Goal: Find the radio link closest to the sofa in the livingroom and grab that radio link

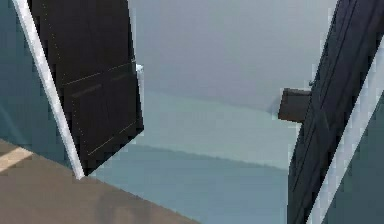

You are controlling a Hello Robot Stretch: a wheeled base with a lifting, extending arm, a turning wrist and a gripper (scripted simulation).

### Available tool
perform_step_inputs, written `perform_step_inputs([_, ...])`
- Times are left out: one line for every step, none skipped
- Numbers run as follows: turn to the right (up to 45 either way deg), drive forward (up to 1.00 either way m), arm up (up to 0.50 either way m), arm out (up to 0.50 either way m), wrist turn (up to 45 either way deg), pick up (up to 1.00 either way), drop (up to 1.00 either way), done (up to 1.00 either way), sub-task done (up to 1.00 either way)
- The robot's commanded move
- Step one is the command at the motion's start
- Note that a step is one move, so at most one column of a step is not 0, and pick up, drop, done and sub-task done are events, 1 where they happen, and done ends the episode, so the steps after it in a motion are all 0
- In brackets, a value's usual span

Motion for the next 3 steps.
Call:
perform_step_inputs([0.0, 0.75, 0.00, 0.00, 0.0, 0.00, 0.00, 0.00, 0.00])
perform_step_inputs([27.0, 0.00, 0.00, 0.00, 0.0, 0.00, 0.00, 0.00, 0.00])
perform_step_inputs([0.0, 1.00, 0.00, 0.00, 0.0, 0.00, 0.00, 0.00, 0.00])
